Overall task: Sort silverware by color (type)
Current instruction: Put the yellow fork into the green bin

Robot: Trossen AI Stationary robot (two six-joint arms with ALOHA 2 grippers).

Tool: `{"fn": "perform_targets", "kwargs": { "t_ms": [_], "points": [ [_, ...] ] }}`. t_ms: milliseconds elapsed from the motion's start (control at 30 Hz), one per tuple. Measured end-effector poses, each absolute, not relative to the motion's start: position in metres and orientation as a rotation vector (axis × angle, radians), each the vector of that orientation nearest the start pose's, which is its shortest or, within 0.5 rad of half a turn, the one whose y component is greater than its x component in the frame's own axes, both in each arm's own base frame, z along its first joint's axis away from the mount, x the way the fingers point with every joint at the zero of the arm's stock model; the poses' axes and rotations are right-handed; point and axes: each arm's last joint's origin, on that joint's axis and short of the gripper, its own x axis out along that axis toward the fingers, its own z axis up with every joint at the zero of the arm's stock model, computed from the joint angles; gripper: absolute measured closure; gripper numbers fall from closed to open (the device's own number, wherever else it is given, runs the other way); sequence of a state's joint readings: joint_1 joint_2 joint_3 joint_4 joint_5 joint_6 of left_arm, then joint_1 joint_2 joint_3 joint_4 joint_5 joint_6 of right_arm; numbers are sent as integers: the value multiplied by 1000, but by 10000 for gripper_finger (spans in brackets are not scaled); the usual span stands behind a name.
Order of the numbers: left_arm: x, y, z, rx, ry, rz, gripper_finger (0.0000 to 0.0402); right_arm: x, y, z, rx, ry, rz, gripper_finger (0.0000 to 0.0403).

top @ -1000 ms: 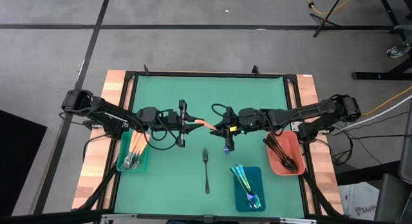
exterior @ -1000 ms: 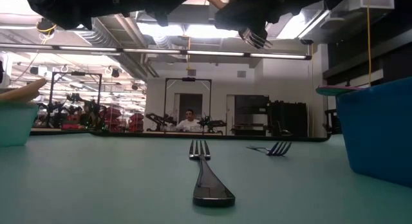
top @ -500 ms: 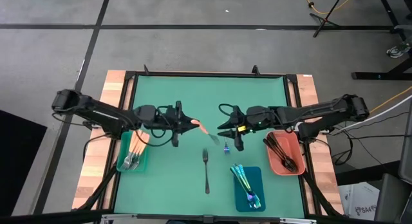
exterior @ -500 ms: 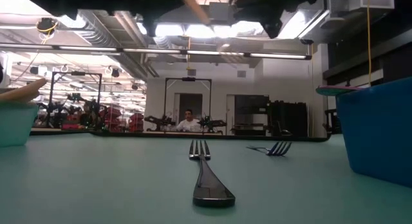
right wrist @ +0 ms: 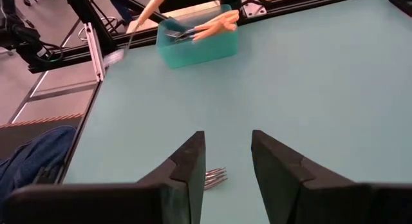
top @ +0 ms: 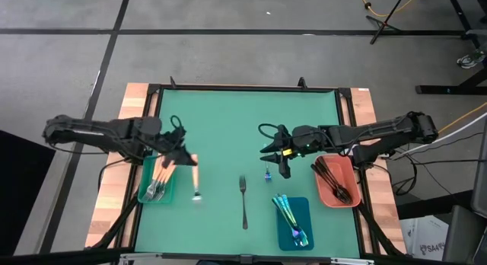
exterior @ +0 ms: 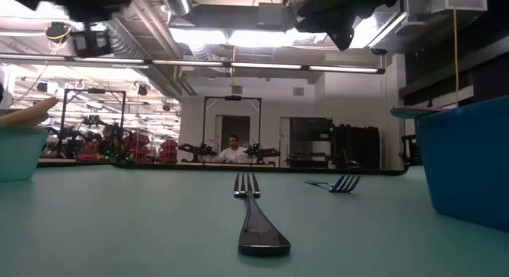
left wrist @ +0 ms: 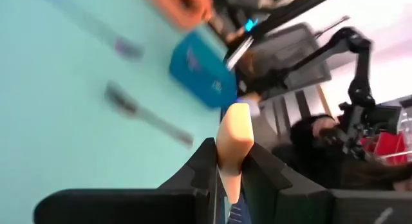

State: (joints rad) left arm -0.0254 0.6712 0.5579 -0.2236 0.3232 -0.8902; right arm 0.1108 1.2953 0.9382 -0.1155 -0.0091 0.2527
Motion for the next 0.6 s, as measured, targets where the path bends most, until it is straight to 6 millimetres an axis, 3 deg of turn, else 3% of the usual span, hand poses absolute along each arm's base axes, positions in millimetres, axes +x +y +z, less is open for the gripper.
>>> {"fn": "perform_targets", "kwargs": {
  "t_ms": [300,600],
  "points": [
    [105,-13,250,-1113,761,-40,355,283,32,284,223,484,57,287],
    [85,-14,246,-1174,842,-39,353,283,32,284,223,484,56,287]
  ]
}}
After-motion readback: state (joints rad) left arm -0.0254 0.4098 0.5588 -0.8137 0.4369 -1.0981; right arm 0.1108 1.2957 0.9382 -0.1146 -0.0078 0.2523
